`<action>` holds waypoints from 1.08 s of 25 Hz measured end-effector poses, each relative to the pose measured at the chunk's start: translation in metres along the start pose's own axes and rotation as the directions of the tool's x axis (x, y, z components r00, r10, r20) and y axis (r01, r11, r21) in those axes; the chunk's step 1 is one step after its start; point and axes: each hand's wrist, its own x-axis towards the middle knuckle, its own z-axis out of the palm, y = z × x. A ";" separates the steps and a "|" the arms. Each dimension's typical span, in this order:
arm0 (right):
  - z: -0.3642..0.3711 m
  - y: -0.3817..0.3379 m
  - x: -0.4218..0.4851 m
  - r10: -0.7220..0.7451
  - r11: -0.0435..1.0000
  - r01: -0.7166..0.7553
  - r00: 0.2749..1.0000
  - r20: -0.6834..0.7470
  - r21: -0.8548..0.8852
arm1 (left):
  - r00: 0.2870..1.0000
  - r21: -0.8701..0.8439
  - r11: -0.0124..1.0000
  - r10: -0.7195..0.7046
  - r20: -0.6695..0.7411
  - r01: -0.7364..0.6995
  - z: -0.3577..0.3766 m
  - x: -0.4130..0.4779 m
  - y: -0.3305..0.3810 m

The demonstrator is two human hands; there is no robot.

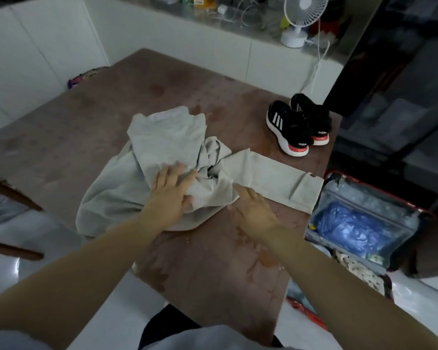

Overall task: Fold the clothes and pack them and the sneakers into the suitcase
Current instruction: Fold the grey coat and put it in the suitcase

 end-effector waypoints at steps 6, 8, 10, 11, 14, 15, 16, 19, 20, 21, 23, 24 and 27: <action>0.026 -0.057 0.056 0.038 0.997 -0.039 0.999 -0.014 -0.060 | 0.929 -0.043 0.933 0.359 0.092 -0.356 -0.015 0.034 -0.063; 0.032 -0.067 0.068 0.061 0.989 -0.071 0.995 -0.073 -0.131 | 0.907 -0.073 0.913 0.406 0.109 -0.400 -0.025 0.043 -0.086; 0.028 -0.068 0.067 0.105 0.991 -0.122 0.965 -0.240 -0.058 | 0.913 -0.093 0.919 0.392 0.111 -0.383 -0.036 0.052 -0.104; 0.021 -0.067 0.064 0.132 0.989 -0.144 0.946 -0.295 -0.019 | 0.924 -0.095 0.930 0.365 0.114 -0.355 -0.040 0.058 -0.110; -0.015 -0.061 0.051 0.226 0.974 -0.200 0.909 -0.349 0.109 | 0.956 -0.103 0.957 0.280 0.084 -0.271 -0.052 0.082 -0.108; -0.029 -0.059 0.046 0.248 0.967 -0.204 0.893 -0.377 0.152 | 0.968 -0.108 0.966 0.244 0.062 -0.237 -0.056 0.089 -0.105; -0.045 -0.057 0.041 0.266 0.959 -0.197 0.870 -0.415 0.202 | 0.976 -0.111 0.972 0.212 0.045 -0.206 -0.059 0.096 -0.100; -0.091 -0.047 0.023 0.370 0.905 -0.177 0.775 -0.512 0.386 | 0.973 -0.092 0.969 0.230 0.025 -0.227 -0.066 0.113 -0.080; -0.104 -0.043 0.021 0.381 0.897 -0.163 0.755 -0.533 0.410 | 0.960 -0.089 0.957 0.279 0.026 -0.276 -0.065 0.119 -0.069; -0.114 -0.039 0.020 0.376 0.899 -0.153 0.748 -0.546 0.411 | 0.944 -0.097 0.941 0.328 0.026 -0.325 -0.064 0.126 -0.054; -0.124 -0.036 0.023 0.358 0.912 -0.158 0.755 -0.549 0.378 | 0.919 -0.099 0.916 0.393 0.023 -0.389 -0.063 0.138 -0.022; -0.127 -0.035 0.025 0.358 0.915 -0.163 0.750 -0.556 0.369 | 0.916 -0.084 0.914 0.399 0.027 -0.396 -0.065 0.143 -0.008; -0.136 -0.029 0.032 0.363 0.925 -0.185 0.686 -0.631 0.331 | 0.939 -0.076 0.936 0.341 -0.046 -0.344 -0.085 0.169 0.005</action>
